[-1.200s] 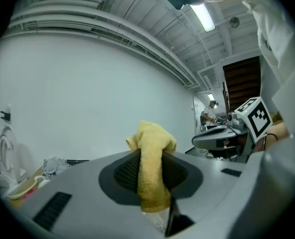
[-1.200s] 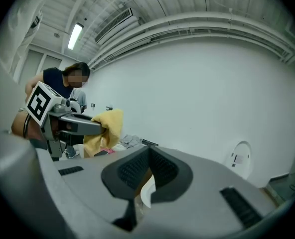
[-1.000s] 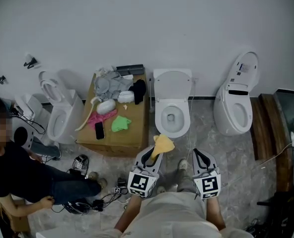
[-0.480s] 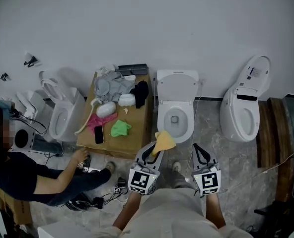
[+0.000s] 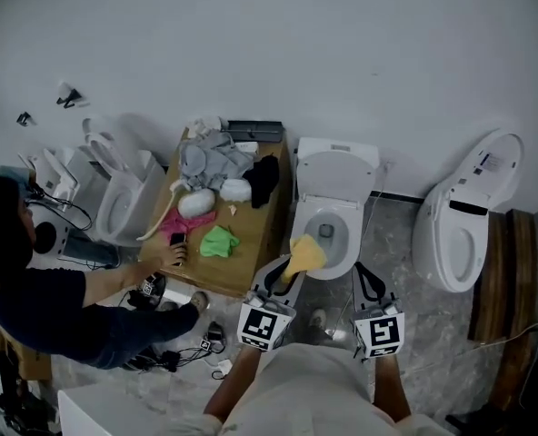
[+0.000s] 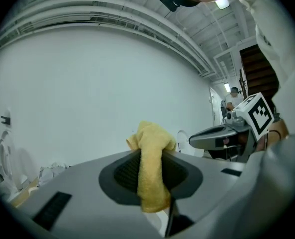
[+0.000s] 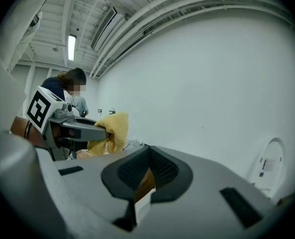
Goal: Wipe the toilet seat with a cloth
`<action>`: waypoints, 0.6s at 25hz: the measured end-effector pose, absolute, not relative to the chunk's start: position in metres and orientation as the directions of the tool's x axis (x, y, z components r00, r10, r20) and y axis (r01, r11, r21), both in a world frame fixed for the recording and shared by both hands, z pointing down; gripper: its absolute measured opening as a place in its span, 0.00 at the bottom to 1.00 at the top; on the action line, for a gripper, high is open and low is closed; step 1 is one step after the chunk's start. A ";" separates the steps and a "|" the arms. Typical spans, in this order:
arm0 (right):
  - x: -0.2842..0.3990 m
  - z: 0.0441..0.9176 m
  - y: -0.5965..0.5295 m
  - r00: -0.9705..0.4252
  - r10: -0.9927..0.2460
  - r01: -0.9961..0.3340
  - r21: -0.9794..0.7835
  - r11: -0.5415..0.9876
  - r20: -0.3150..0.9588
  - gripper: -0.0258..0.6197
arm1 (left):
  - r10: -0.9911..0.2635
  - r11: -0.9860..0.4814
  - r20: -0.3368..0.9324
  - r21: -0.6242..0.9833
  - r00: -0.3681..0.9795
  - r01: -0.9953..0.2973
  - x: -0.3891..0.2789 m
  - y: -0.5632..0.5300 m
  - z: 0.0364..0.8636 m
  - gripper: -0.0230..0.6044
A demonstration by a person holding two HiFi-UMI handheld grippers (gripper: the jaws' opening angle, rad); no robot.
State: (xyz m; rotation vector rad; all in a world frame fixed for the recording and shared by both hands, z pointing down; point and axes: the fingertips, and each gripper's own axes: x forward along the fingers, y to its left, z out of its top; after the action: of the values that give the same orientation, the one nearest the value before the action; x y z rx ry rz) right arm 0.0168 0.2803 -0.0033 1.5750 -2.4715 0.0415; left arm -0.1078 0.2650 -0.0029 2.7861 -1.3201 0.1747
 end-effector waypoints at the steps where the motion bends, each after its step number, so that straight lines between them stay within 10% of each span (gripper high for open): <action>1: 0.021 -0.002 0.273 -0.411 -0.893 -0.897 0.090 0.432 0.185 0.05 | -0.776 -0.623 0.121 0.006 0.619 -0.782 -0.105 0.259 -0.001 0.20; 15: 0.038 0.039 0.196 -0.371 -0.901 -0.917 0.063 0.393 0.224 0.05 | -0.784 -0.599 0.172 0.043 0.597 -0.799 -0.105 0.176 0.050 0.20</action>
State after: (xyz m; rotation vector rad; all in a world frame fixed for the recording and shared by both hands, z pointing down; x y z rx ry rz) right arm 0.0382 0.1958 0.0387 1.6145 -2.4288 0.1057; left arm -0.1052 0.1760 0.0500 2.7029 -1.3453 0.2050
